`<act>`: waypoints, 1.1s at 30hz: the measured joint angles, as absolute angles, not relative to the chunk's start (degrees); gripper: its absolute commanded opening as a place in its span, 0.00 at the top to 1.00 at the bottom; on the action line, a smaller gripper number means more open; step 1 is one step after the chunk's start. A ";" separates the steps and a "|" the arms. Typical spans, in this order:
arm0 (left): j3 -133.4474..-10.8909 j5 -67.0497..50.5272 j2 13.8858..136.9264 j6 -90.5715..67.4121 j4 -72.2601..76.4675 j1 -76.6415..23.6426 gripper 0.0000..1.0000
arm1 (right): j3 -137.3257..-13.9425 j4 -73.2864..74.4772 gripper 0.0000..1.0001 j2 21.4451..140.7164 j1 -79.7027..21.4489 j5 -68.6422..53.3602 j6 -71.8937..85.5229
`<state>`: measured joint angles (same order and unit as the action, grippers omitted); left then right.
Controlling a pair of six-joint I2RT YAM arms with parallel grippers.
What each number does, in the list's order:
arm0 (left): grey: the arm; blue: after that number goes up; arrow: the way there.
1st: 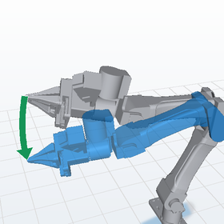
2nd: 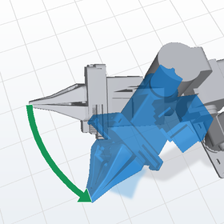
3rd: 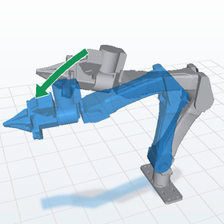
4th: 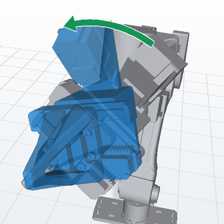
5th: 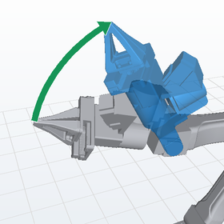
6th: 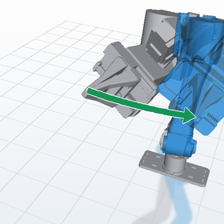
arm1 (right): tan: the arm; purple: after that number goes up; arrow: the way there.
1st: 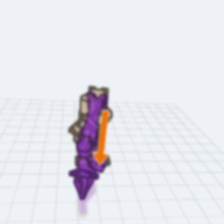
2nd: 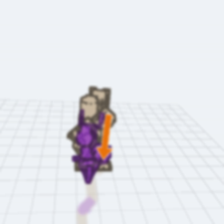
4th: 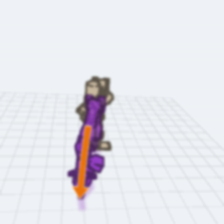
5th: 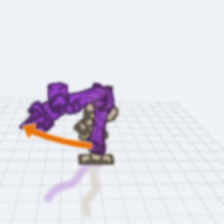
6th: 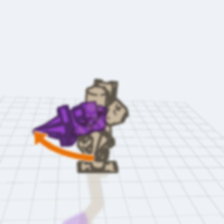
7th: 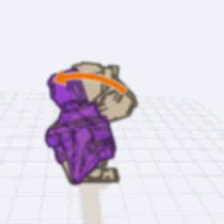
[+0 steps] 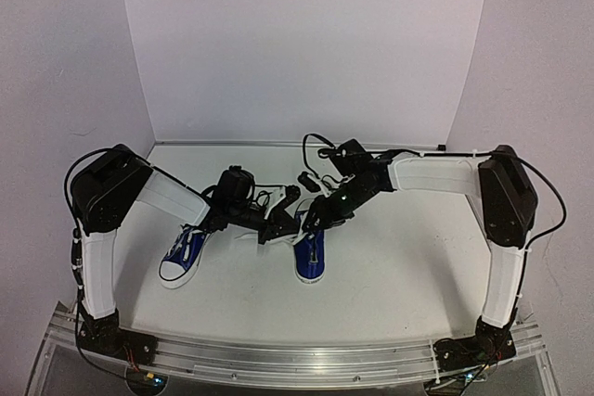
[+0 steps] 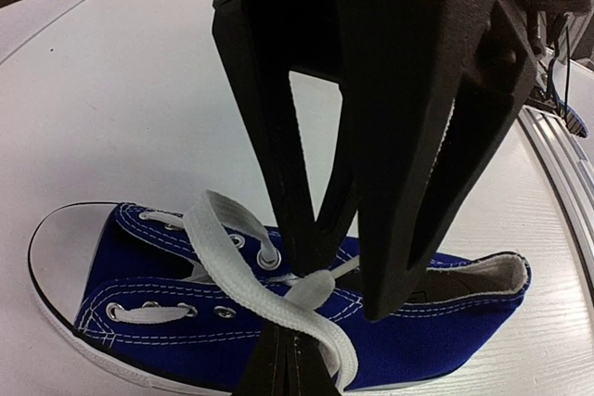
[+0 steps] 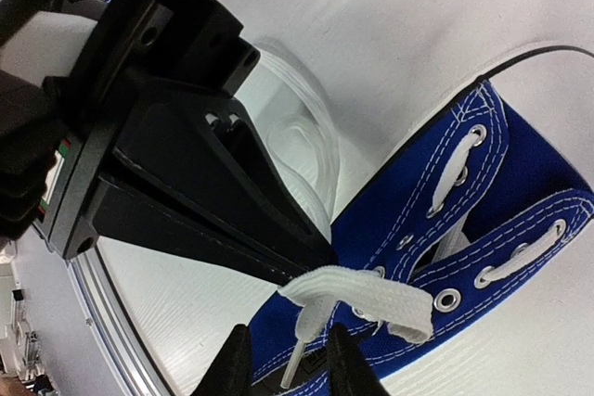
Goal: Tie the shoes
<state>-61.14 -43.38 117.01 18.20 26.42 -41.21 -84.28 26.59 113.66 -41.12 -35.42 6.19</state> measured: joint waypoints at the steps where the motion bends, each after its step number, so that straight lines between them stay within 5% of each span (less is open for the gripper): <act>1: -61.14 -43.38 117.01 18.20 26.41 -41.21 1.00 | -84.40 26.55 0.92 113.77 -41.14 -35.44 6.09; 6: -61.14 -43.28 117.01 18.26 25.86 -41.21 0.98 | -84.75 26.63 1.00 114.23 -41.19 -35.38 6.03; 12: -61.31 -41.40 116.60 19.48 22.93 -41.10 0.73 | -84.47 26.55 1.00 114.15 -41.19 -34.77 5.99; 33: -73.68 -15.00 111.11 36.02 -26.05 -36.49 0.60 | -78.48 26.45 1.00 106.37 -40.49 -28.43 6.51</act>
